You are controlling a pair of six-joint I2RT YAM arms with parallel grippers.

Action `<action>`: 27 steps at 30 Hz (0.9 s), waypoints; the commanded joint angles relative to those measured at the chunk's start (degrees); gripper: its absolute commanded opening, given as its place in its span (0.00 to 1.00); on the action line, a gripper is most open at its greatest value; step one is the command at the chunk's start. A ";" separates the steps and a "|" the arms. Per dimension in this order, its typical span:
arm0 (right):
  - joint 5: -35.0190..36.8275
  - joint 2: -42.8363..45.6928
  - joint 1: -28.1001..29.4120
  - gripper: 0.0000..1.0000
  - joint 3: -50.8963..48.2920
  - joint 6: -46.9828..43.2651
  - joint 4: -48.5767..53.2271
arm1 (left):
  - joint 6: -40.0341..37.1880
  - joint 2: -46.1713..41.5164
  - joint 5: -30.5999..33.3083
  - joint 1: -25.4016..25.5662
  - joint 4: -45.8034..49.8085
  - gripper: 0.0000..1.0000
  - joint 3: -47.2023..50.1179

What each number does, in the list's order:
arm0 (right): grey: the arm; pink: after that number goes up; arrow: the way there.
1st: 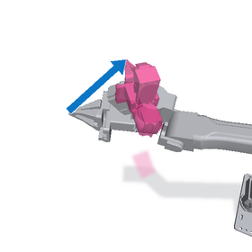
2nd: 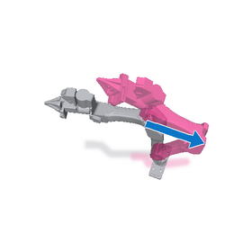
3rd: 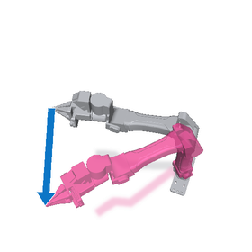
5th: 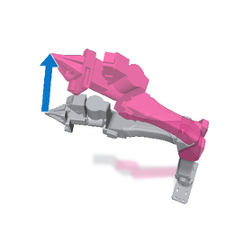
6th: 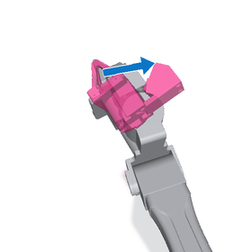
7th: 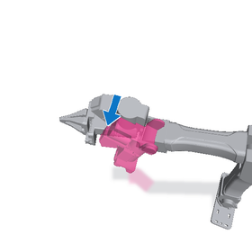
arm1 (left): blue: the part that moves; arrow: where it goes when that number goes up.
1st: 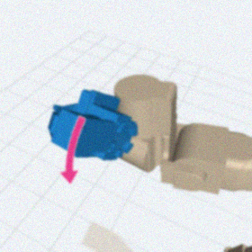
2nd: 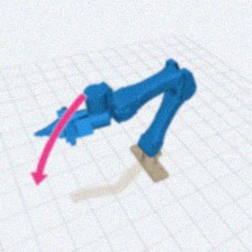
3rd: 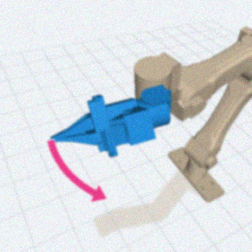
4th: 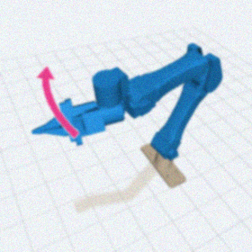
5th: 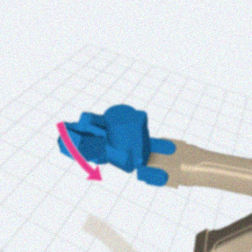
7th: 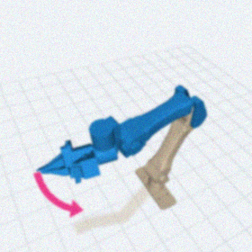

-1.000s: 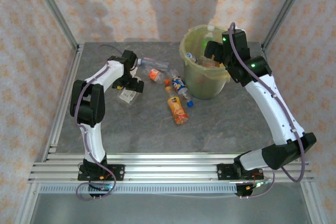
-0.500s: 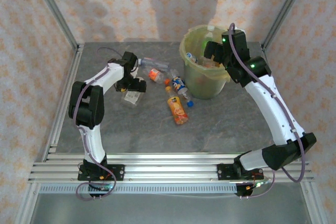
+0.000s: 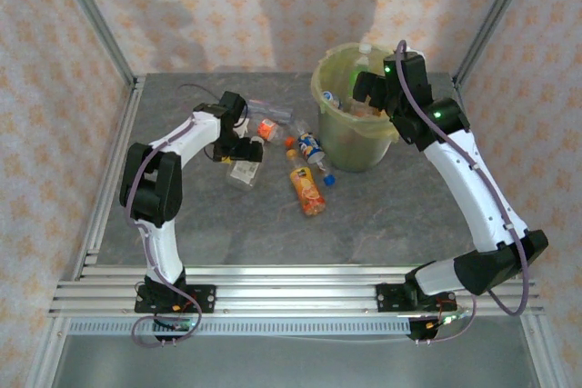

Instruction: Put the plastic bottles in the bin

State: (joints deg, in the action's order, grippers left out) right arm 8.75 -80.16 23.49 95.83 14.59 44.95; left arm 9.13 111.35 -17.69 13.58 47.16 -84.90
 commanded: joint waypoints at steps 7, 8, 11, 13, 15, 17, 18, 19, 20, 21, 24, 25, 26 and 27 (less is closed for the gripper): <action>0.36 1.47 0.52 0.99 -0.47 0.73 -0.75 | -0.23 -2.28 1.19 0.61 4.45 1.00 1.14; 0.34 1.59 0.51 0.99 -0.56 0.75 -0.82 | -0.52 -2.28 1.49 0.81 4.87 1.00 1.21; 0.31 1.58 0.51 0.99 -0.65 0.67 -0.91 | -1.37 -0.85 2.14 1.96 5.80 1.00 0.97; 0.30 1.42 0.51 0.99 -0.73 0.61 -0.97 | -1.45 -1.45 2.96 2.45 5.84 1.00 0.67; 0.13 1.23 0.55 0.99 -0.73 0.57 -0.87 | -1.14 -2.43 3.80 2.70 6.01 1.00 -0.12; 0.03 1.08 0.51 0.99 -0.73 0.54 -0.89 | -0.87 -4.55 5.98 3.06 6.53 1.00 -1.39; -0.04 1.06 0.52 0.99 -0.73 0.57 -0.82 | -0.93 -5.19 7.22 3.28 6.78 1.00 -1.98; -0.12 1.10 0.59 0.99 -0.73 0.53 -0.87 | -0.95 -5.80 9.06 3.59 7.13 1.00 -2.63; -0.07 1.15 0.60 0.99 -0.73 0.60 -0.85 | -0.94 -6.26 10.81 3.85 7.59 1.00 -3.36; -0.14 1.15 0.60 0.99 -0.82 0.57 -0.88 | -1.11 -6.60 12.49 4.19 8.28 1.00 -4.25; -0.23 1.12 0.60 0.99 -0.82 0.54 -0.92 | -1.61 -7.24 15.54 4.87 9.93 1.00 -5.82; -0.33 1.15 0.60 0.99 -0.82 0.61 -0.92 | -1.86 -7.36 15.67 5.19 10.33 1.00 -6.10; -0.36 1.15 0.60 0.99 -0.82 0.55 -0.92 | -2.07 -7.38 15.67 5.50 10.58 1.00 -6.24; -0.32 1.15 0.70 0.99 -0.82 0.65 -0.96 | -2.24 -7.35 15.67 5.86 10.82 1.00 -6.24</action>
State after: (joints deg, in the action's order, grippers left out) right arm 8.51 -80.16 23.75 95.55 14.59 44.93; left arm 8.51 105.23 -5.80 18.41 53.98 -90.00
